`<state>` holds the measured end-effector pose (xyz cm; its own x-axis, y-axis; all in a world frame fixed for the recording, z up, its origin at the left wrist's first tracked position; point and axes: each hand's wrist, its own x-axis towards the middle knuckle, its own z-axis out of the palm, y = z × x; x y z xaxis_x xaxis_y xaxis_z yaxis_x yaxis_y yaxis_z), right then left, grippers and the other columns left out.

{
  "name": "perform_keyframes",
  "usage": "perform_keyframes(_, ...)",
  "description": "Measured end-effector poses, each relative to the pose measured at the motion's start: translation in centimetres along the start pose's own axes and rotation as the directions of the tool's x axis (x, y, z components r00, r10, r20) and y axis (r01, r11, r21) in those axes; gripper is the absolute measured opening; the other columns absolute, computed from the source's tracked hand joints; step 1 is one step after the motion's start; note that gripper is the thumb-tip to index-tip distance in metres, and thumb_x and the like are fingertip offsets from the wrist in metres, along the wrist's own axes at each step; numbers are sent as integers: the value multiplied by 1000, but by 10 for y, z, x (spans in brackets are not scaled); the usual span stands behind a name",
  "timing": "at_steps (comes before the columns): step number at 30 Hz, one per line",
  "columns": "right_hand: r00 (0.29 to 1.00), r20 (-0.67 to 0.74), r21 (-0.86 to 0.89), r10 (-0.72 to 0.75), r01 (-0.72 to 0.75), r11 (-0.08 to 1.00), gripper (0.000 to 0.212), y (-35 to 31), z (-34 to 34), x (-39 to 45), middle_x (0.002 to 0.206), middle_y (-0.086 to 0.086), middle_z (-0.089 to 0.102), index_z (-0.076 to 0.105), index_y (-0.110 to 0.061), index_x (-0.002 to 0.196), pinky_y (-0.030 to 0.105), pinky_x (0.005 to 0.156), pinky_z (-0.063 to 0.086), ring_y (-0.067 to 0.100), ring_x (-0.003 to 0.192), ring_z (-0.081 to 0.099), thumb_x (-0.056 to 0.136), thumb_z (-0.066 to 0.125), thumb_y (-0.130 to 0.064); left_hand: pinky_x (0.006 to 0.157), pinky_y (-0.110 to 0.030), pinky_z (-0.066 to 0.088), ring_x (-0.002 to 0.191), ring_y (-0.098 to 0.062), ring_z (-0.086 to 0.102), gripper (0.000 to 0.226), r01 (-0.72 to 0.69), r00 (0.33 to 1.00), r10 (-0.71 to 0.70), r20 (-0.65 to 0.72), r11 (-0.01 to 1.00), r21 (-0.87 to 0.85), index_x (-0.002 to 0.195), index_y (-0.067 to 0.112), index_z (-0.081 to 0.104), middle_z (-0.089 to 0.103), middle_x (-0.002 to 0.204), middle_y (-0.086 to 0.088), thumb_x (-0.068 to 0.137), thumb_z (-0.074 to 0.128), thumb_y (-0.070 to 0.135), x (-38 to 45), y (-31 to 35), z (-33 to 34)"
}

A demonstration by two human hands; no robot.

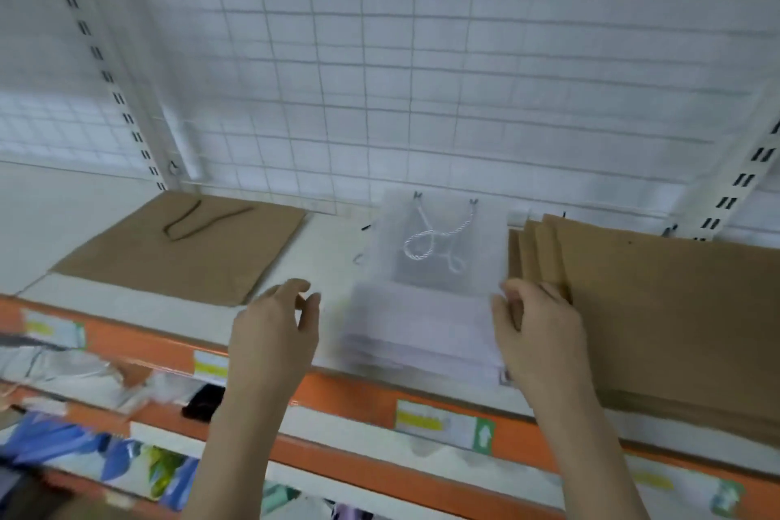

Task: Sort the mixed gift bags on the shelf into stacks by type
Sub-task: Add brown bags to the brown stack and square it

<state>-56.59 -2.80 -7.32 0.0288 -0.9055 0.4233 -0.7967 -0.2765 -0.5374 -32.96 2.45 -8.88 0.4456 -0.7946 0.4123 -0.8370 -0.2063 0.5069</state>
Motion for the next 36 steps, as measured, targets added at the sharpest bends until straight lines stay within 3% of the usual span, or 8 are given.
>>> perform_keyframes(6, 996, 84, 84, 6, -13, 996, 19, -107, 80, -26, 98, 5, 65, 66, -12, 104, 31, 75, 47, 24, 85, 62, 90, 55, -19, 64, -29, 41, 73, -29, 60, 18, 161, 987, -161, 12, 987, -4, 100, 8, 67, 68, 82, -9, 88, 60, 19, 24, -125, -57)
perform_keyframes(9, 990, 142, 64, 0, -9, 998, 18, -139, 110, -28, 94, 7, 66, 66, -12, 101, 31, 73, 46, 25, 81, 62, 90, 55, -19, 66, -32, 44, 77, -31, 61, 20, 218, 976, -218, 10, 976, -2, 101, 8, 67, 69, 83, -11, 89, 58, 21, 33, -164, -68)
perform_keyframes(16, 972, 232, 48, -44, 34, 998, 21, -169, 155, -7, 96, 5, 64, 64, -13, 105, 29, 72, 42, 22, 84, 59, 92, 51, -24, 67, -27, 39, 72, -21, 53, 21, 266, 964, -266, -26, 964, -16, 104, 12, 66, 61, 78, 2, 91, 55, 24, 65, -204, -68)
perform_keyframes(21, 966, 257, 30, -27, 20, 999, 23, -173, 179, 11, 98, 1, 66, 63, -15, 107, 28, 73, 42, 19, 88, 59, 93, 50, -26, 70, -27, 38, 81, -27, 57, 23, 269, 958, -268, -98, 963, -4, 104, 4, 67, 68, 92, -12, 90, 57, 19, 86, -226, -64)
perform_keyframes(24, 966, 257, 20, -3, -2, 1000, 22, -175, 191, 17, 95, 3, 67, 65, -14, 104, 31, 75, 45, 21, 86, 61, 92, 51, -25, 83, -38, 41, 97, -38, 56, 34, 343, 935, -340, -106, 939, 17, 107, -1, 65, 65, 102, -20, 88, 59, 27, 101, -241, -63)
perform_keyframes(28, 967, 251, 2, 44, -46, 999, 22, -184, 204, 24, 96, 4, 67, 64, -13, 105, 32, 76, 47, 21, 86, 61, 92, 50, -25, 102, -47, 32, 116, -41, 43, 64, 418, 908, -419, -31, 895, 158, 122, -1, 53, 57, 117, -26, 84, 56, 51, 135, -270, -63)
perform_keyframes(32, 973, 202, -3, 110, -111, 994, 21, -204, 222, 27, 93, 6, 66, 65, -10, 104, 32, 75, 45, 24, 85, 60, 91, 52, -21, 95, -46, 33, 113, -41, 41, 90, 390, 910, -414, 28, 876, 284, 131, 3, 42, 49, 121, -28, 71, 55, 69, 166, -285, -69)
perform_keyframes(36, 981, 155, -7, 117, -117, 993, 15, -235, 240, 20, 85, 4, 64, 66, -13, 93, 32, 70, 46, 23, 80, 60, 90, 53, -20, 94, -45, 36, 115, -40, 41, 96, 335, 903, -403, 146, 876, 346, 131, 6, 39, 46, 123, -24, 65, 60, 72, 188, -301, -74)
